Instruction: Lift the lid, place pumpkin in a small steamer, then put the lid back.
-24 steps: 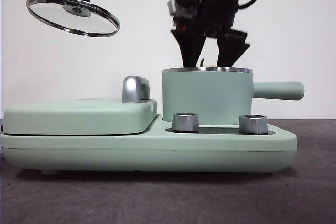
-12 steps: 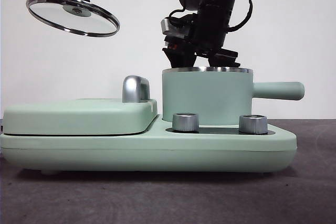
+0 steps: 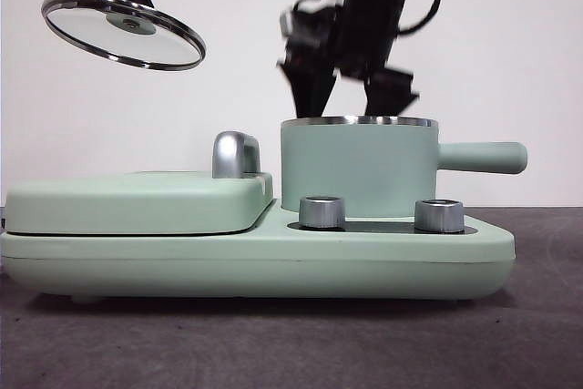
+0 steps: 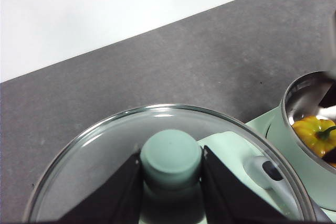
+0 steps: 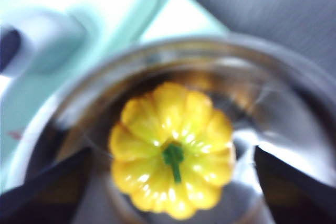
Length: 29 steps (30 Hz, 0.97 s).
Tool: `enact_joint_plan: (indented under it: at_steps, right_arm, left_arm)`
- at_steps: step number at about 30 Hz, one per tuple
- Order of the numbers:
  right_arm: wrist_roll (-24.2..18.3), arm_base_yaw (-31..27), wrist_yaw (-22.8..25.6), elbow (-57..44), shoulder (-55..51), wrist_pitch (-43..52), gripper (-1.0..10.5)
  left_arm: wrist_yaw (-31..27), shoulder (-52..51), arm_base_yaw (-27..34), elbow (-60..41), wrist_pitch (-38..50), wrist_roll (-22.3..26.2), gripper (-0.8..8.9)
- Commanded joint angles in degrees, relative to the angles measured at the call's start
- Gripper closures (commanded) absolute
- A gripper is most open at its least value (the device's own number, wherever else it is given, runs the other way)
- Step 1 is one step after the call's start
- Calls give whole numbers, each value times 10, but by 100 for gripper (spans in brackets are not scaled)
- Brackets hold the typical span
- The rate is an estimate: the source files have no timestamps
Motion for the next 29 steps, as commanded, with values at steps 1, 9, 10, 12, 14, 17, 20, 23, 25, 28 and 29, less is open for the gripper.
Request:
enact_joint_plan:
  at_steps: [1, 9, 10, 12, 14, 17, 20, 23, 25, 28, 29]
  right_arm:
    - [3, 2, 0, 15, -34, 14, 534]
    - [28, -23, -4, -174, -227, 149, 539]
    - [33, -23, -3, -217, -262, 183, 539]
    - [43, -23, -2, -314, -340, 259, 539]
    - [50, -23, 3, -402, -413, 305, 541]
    - [55, -23, 18, -508, -510, 330, 542]
    - [62, -23, 24, -575, -584, 336, 543]
    - [61, -23, 36, -620, -648, 336, 543]
    - [55, -23, 37, -646, -691, 337, 544]
    - [55, -23, 37, -677, -749, 336, 545]
    - [56, -23, 37, -685, -766, 334, 545]
  left_arm:
    - [2, -3, -2, 14, 17, 1, 804]
    - [2, -3, -2, 14, 17, 1, 804]
    - [2, -3, -2, 14, 17, 1, 804]
    - [6, -3, -3, 14, 17, -3, 804]
    - [22, -3, -10, 14, 18, -3, 804]
    - [30, -3, -30, 14, 21, -3, 804]
    - [30, -3, -51, 14, 22, -3, 804]
    - [30, -3, -70, 14, 23, -3, 804]
    - [30, -3, -84, 14, 25, -3, 804]
    - [30, -2, -104, 14, 33, -3, 804]
    - [30, -1, -110, 14, 37, -3, 803]
